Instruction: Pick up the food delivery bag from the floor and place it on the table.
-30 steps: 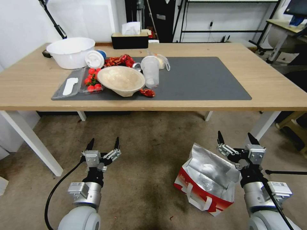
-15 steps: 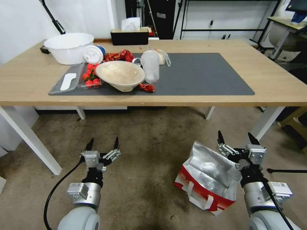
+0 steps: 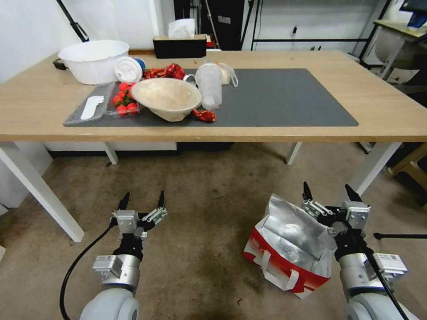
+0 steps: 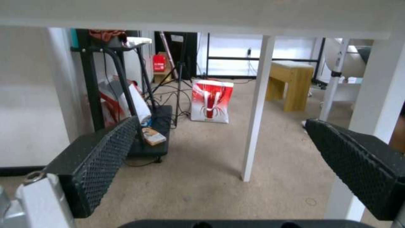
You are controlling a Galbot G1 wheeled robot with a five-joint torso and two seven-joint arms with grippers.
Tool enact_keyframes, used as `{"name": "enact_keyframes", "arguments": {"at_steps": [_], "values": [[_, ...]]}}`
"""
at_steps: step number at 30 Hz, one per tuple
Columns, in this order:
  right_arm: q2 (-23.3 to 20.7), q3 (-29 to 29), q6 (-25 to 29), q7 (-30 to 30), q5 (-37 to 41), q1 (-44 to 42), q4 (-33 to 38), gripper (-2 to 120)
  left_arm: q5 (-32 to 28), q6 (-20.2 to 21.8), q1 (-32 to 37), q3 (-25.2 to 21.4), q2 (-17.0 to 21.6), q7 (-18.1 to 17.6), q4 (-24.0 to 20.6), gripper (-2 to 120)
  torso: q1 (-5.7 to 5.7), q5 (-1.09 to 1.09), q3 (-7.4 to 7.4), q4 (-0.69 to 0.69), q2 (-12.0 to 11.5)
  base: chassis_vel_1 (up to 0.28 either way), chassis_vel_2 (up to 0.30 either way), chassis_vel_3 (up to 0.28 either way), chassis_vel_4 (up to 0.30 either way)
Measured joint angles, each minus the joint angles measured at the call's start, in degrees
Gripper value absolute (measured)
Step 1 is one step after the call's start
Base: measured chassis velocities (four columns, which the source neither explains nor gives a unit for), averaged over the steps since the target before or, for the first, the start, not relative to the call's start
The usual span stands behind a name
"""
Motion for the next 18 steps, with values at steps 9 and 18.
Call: {"name": "enact_keyframes", "arguments": {"at_steps": [9, 18], "values": [[-0.1, 0.0, 0.0, 0.0, 0.0, 0.0, 0.0, 100, 0.0, 0.0, -0.1, 0.0, 0.0, 0.0, 0.0, 100, -0.62, 0.00, -1.54, 0.00, -2.2, 0.000, 0.000, 0.000, 0.000], [-0.2, 0.0, 0.0, -0.1, 0.0, 0.2, -0.3, 100, 0.0, 0.0, -0.2, 0.0, 0.0, 0.0, 0.3, 100, -1.13, 0.00, -2.91, 0.00, -4.0, 0.000, 0.000, 0.000, 0.000]]}}
